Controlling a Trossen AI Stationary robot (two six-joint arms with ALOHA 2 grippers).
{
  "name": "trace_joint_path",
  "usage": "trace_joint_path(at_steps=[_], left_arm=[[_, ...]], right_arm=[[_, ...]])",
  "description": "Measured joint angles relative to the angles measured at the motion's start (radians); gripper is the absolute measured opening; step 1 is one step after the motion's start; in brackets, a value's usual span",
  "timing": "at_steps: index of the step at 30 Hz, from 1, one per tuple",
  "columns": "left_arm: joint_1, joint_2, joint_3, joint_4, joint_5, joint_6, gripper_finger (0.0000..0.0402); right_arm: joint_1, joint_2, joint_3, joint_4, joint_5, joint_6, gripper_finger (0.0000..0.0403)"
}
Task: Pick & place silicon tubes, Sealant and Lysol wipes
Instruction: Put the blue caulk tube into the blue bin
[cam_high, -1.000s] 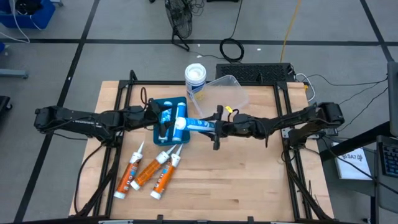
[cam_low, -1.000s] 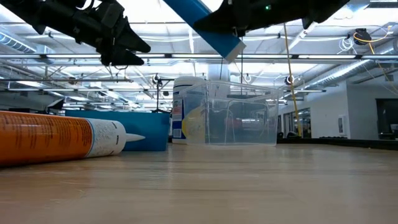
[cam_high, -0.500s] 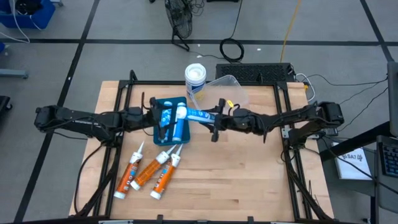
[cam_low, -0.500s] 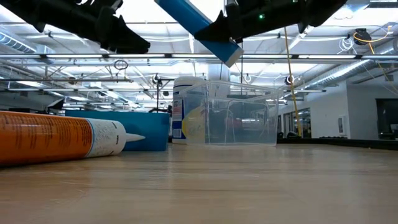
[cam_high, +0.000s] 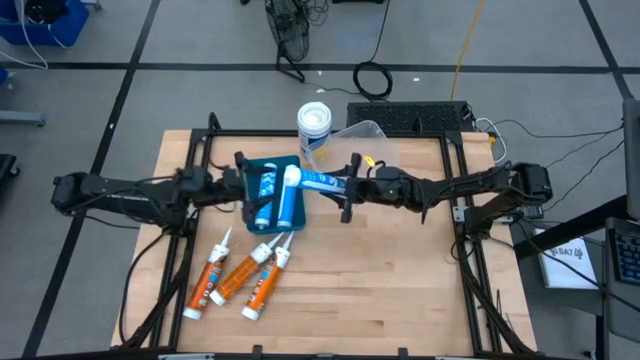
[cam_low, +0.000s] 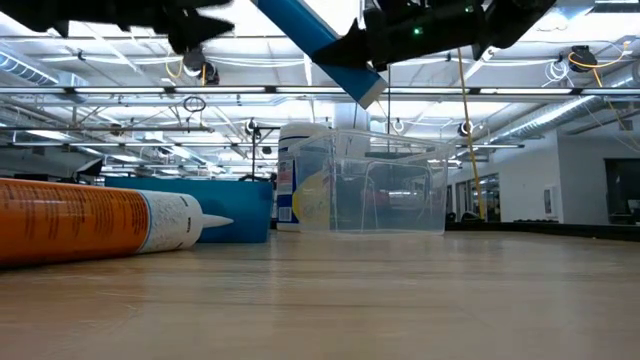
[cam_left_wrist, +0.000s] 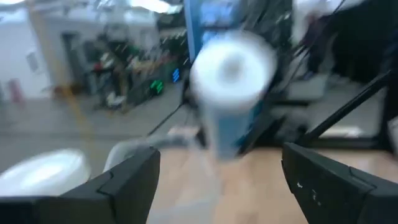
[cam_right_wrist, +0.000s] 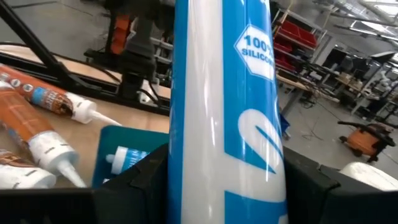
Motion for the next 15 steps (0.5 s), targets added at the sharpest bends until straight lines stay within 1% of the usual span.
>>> trace_joint_path(at_steps=[3,6,8,11,15], left_arm=[[-0.001,-0.054,0.0,-0.004,0.063,-0.006,0.032],[0.0,-0.054,-0.01,0.009,0.106,-0.026,0.0312],[0.0,-0.041,-0.012,0.017,0.112,-0.029,0.0311],[0.0,-0.013,-0.012,0.073,0.112,-0.029,0.0313],[0.0,0.038,-0.012,0.162,0.112,-0.025,0.0318]], right_arm=[[-0.007,0.0,0.0,0.002,0.0,0.0,0.021],[-0.012,0.0,0.0,0.035,-0.004,0.0,0.021],[-0.018,0.0,0.0,0.068,-0.044,0.003,0.021],[-0.023,0.016,0.0,0.141,-0.107,0.011,0.021],[-0.022,0.059,0.0,0.221,-0.132,0.01,0.021]])
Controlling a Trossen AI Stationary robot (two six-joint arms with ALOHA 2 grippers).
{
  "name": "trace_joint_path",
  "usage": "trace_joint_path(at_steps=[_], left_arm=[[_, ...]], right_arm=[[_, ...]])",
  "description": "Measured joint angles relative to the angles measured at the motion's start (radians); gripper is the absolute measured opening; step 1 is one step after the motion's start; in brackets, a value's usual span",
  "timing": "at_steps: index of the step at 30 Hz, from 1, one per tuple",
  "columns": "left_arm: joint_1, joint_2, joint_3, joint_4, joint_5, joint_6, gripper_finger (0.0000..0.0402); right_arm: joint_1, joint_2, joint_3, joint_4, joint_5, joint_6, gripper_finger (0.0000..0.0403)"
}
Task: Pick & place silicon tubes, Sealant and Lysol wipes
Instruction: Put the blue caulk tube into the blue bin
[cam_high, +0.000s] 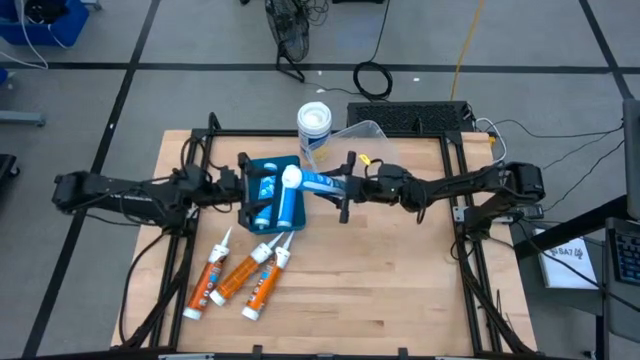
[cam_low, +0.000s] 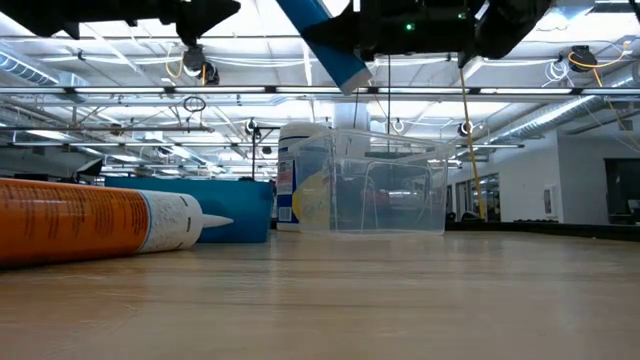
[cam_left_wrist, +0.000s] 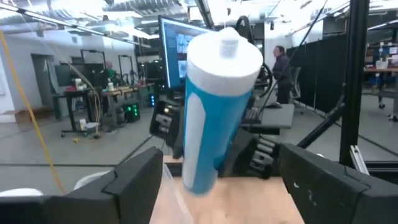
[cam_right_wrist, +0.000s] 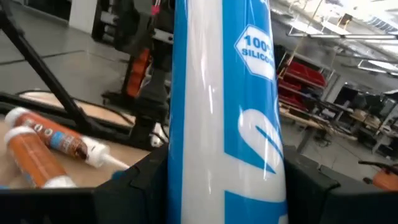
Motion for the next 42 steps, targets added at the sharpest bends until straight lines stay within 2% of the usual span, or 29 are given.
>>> trace_joint_path(at_steps=[7,13,17,29,33,37,42], left_arm=[[0.001,0.102,0.0,0.134,0.0,0.041,0.0313],[0.002,0.171,0.0,0.257,0.001,0.057,0.0317],[0.007,0.2,0.0,0.311,0.003,0.057,0.0313],[0.015,0.207,0.017,0.366,0.013,0.063,0.0306],[0.036,0.243,0.054,0.361,0.044,0.04,0.0305],[0.047,0.312,0.081,0.352,0.043,0.03,0.0305],[0.047,0.335,0.093,0.363,0.043,0.048,0.0307]], right_arm=[[-0.001,0.07,0.009,0.122,0.001,0.024,0.021],[-0.001,0.129,0.054,0.122,-0.001,0.024,0.021],[0.0,0.152,0.086,0.123,-0.049,0.046,0.021],[0.0,0.188,0.106,0.13,-0.07,0.061,0.021],[-0.002,0.196,0.106,0.156,-0.074,0.069,0.021],[-0.002,0.197,0.106,0.147,-0.074,0.067,0.021],[-0.009,0.197,0.106,0.135,-0.076,0.07,0.021]])
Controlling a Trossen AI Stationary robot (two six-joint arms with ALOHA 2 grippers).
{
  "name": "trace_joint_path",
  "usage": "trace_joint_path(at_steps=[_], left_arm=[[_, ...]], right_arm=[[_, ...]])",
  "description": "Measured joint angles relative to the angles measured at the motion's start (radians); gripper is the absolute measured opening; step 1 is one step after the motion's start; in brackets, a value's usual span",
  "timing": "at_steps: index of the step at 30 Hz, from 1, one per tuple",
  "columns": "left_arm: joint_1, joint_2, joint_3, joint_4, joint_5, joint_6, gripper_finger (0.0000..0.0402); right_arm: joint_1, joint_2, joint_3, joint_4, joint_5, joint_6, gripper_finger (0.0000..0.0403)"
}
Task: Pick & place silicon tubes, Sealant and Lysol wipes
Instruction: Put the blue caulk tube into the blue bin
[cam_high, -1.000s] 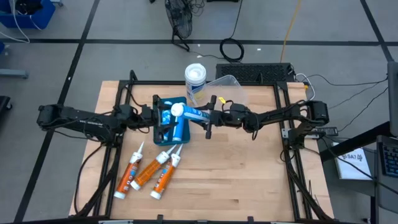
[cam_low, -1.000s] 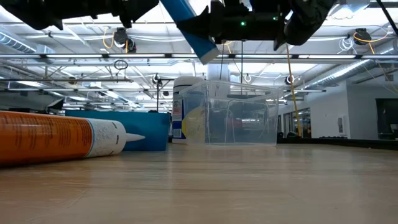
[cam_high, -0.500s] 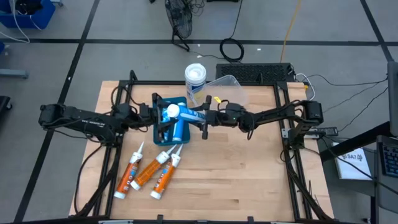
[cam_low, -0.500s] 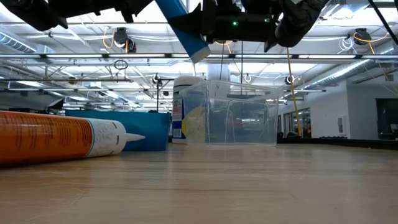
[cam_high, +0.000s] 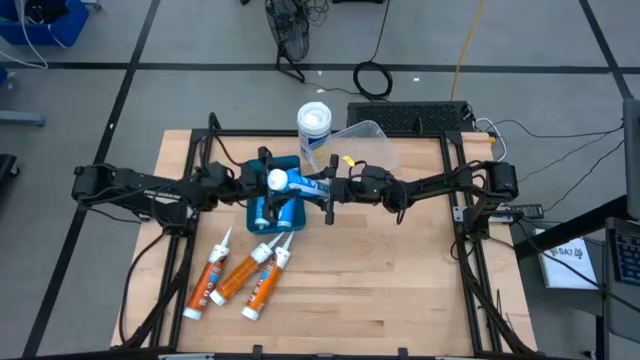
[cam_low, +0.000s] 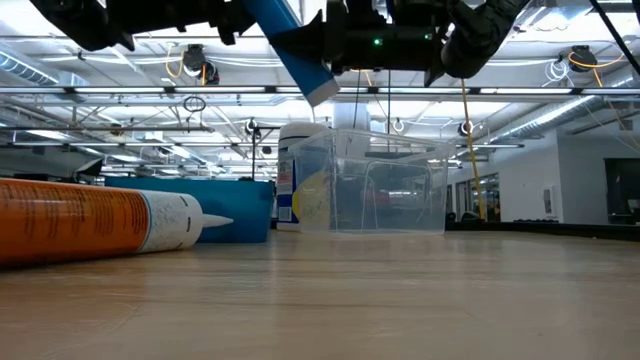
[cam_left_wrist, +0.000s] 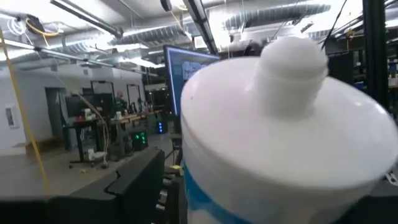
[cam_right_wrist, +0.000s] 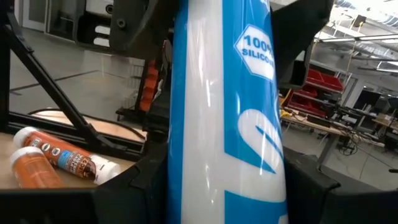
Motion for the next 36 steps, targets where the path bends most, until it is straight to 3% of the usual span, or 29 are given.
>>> trace_joint_path(at_steps=[9,14,20,30,36], left_arm=[[0.0,0.0,0.0,-0.004,-0.011,0.014,0.0287],[-0.011,0.0,0.0,-0.024,-0.012,0.108,0.0214],[-0.016,-0.003,0.0,-0.046,-0.013,0.15,0.0212],[-0.016,-0.196,-0.002,-0.364,-0.019,0.198,0.0212],[-0.016,-0.31,-0.002,-0.538,-0.094,0.194,0.0212]], right_arm=[[0.0,0.0,0.0,-0.006,0.001,-0.001,0.021],[-0.002,0.0,0.0,-0.012,0.001,-0.007,0.0215],[-0.001,0.0,0.0,-0.027,0.003,0.003,0.0223],[0.006,-0.002,0.005,-0.132,0.129,0.007,0.024],[0.002,-0.001,-0.001,-0.152,0.151,0.009,0.0246]])
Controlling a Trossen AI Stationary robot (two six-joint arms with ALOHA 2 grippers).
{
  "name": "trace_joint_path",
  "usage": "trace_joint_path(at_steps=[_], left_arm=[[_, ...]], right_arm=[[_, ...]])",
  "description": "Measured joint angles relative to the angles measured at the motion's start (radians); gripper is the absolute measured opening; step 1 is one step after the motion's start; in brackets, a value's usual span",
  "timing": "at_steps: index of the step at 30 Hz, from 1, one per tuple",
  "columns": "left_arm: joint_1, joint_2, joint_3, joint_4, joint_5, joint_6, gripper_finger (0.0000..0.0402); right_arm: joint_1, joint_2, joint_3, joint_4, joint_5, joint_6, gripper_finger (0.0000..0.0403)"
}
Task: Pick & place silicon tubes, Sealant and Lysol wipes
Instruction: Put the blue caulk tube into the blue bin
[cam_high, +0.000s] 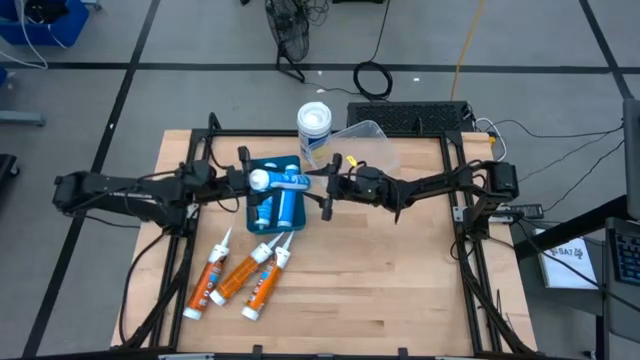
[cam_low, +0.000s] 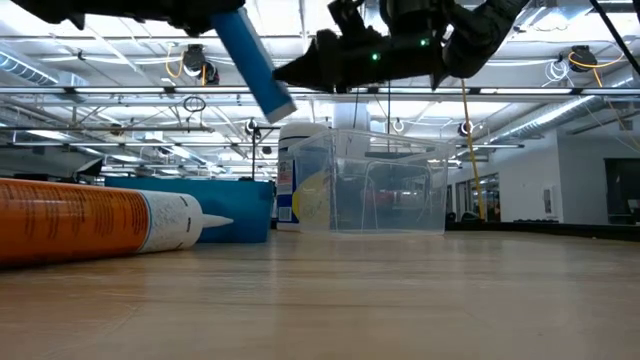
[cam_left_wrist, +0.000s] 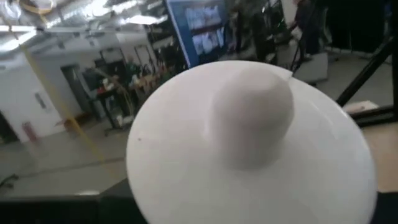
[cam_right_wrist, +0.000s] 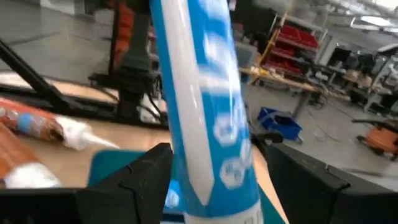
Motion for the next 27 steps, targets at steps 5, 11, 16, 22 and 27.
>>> trace_joint_path(at_steps=[5,11,16,22,27], left_arm=[[-0.009,-0.055,0.0,-0.139,-0.105,-0.061,0.0212],[0.007,-0.069,0.0,-0.347,-0.355,-0.359,0.0212],[0.019,-0.045,0.0,-0.505,-0.357,-0.541,0.0212],[0.019,0.008,0.0,-0.569,-0.318,-0.651,0.0212],[0.019,0.04,0.0,-0.566,-0.192,-0.677,0.0212]], right_arm=[[0.0,-0.001,0.0,-0.002,-0.012,-0.007,0.0247],[0.0,-0.034,0.0,-0.012,-0.011,-0.038,0.0244],[-0.001,-0.068,0.0,-0.01,-0.014,-0.034,0.0243],[-0.002,-0.068,0.0,-0.018,-0.018,-0.04,0.0242],[-0.005,-0.068,0.0,-0.022,-0.017,-0.039,0.0238]])
